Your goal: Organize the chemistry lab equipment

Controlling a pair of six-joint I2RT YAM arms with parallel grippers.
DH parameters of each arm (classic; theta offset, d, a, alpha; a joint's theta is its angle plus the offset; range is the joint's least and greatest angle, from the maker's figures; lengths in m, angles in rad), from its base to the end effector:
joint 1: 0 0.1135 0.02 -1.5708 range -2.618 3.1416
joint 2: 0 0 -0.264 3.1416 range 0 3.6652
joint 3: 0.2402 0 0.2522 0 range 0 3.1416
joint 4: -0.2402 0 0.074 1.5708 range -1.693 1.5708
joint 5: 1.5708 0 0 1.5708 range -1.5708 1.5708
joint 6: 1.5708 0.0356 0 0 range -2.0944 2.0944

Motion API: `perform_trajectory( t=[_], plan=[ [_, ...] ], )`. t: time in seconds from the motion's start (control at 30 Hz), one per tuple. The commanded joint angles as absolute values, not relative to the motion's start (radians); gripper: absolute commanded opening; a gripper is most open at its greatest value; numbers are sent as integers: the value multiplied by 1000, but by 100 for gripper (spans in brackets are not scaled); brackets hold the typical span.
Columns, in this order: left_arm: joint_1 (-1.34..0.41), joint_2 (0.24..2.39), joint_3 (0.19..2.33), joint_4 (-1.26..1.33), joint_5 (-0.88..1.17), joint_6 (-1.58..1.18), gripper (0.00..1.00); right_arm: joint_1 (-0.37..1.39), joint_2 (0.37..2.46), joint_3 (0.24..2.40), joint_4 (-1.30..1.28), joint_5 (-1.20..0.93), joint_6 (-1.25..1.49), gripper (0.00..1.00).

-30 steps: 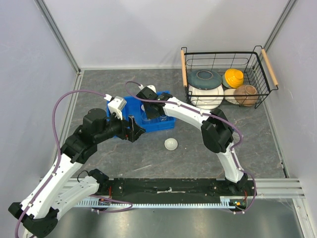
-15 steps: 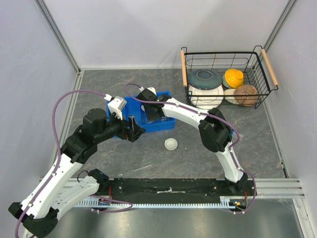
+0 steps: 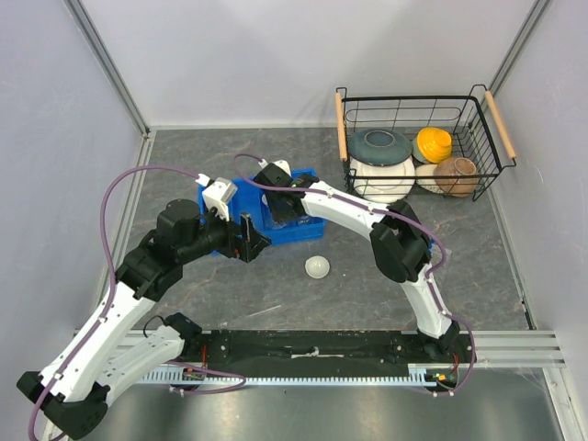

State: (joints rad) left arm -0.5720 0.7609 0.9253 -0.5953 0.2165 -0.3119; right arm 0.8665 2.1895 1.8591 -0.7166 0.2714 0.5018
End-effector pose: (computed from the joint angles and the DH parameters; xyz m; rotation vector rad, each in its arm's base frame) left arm 0.1299 -0.0928 0.3494 0.4121 2.0370 -0.7720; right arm 0.3171 0.3584 0.2121 -0.3727 2.5387 0.1631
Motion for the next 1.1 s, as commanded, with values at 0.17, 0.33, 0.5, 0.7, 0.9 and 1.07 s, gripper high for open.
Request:
perform_trajectory(
  t=[0.17, 0.33, 0.5, 0.7, 0.9, 1.07],
  plan=[
    [-575, 765, 919, -558, 224, -281, 92, 879, 1952, 1827, -749, 419, 474, 47],
    [-575, 769, 922, -566, 203, -276, 92, 896, 1827, 1702, -752, 463, 491, 49],
    [-575, 775, 927, -568, 199, -275, 92, 905, 1651, 1516, -746, 512, 546, 55],
    [-575, 775, 928, -565, 213, -276, 99, 905, 1448, 1211, -643, 434, 626, 63],
    [-575, 787, 920, -563, 264, -279, 100, 904, 1319, 983, -513, 327, 704, 69],
    [-575, 787, 917, -557, 278, -284, 100, 899, 1235, 821, -364, 252, 774, 70]
  ],
)
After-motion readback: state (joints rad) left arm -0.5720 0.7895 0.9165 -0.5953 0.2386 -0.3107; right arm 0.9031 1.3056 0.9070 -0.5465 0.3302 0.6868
